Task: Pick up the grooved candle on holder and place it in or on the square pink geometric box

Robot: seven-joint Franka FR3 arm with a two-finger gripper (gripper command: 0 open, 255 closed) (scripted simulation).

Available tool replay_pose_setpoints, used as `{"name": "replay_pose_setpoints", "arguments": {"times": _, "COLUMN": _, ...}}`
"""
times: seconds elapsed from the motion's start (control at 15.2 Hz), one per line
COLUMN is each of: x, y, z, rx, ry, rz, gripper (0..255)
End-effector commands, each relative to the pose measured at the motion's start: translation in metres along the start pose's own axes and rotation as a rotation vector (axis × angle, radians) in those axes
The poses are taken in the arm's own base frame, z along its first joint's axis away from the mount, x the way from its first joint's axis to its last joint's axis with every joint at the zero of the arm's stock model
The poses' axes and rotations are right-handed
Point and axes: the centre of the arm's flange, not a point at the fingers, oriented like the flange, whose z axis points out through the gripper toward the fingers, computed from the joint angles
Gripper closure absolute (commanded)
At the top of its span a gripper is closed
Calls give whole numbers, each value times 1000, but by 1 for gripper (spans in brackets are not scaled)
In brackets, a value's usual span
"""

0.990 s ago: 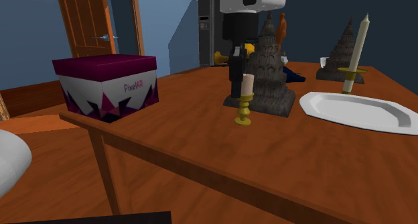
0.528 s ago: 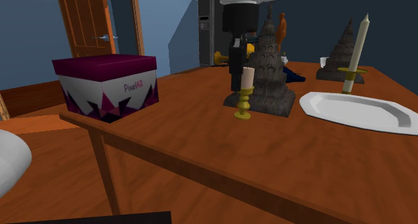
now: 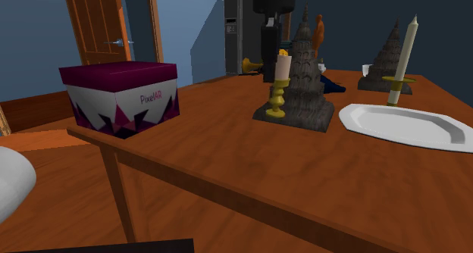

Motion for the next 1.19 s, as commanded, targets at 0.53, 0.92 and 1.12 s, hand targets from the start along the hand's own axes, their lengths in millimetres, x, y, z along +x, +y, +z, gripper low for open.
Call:
{"name": "replay_pose_setpoints", "arguments": {"times": 0.53, "x": -1, "y": 2, "z": -53, "rx": 0, "ry": 0, "rz": 0, "gripper": 255}}
{"name": "replay_pose_setpoints", "arguments": {"times": 0.92, "x": 0, "y": 2, "z": -85, "rx": 0, "ry": 0, "rz": 0, "gripper": 255}}
{"name": "replay_pose_setpoints", "arguments": {"times": 1.12, "x": 0, "y": 2, "z": -101, "rx": 0, "ry": 0, "rz": 0, "gripper": 255}}
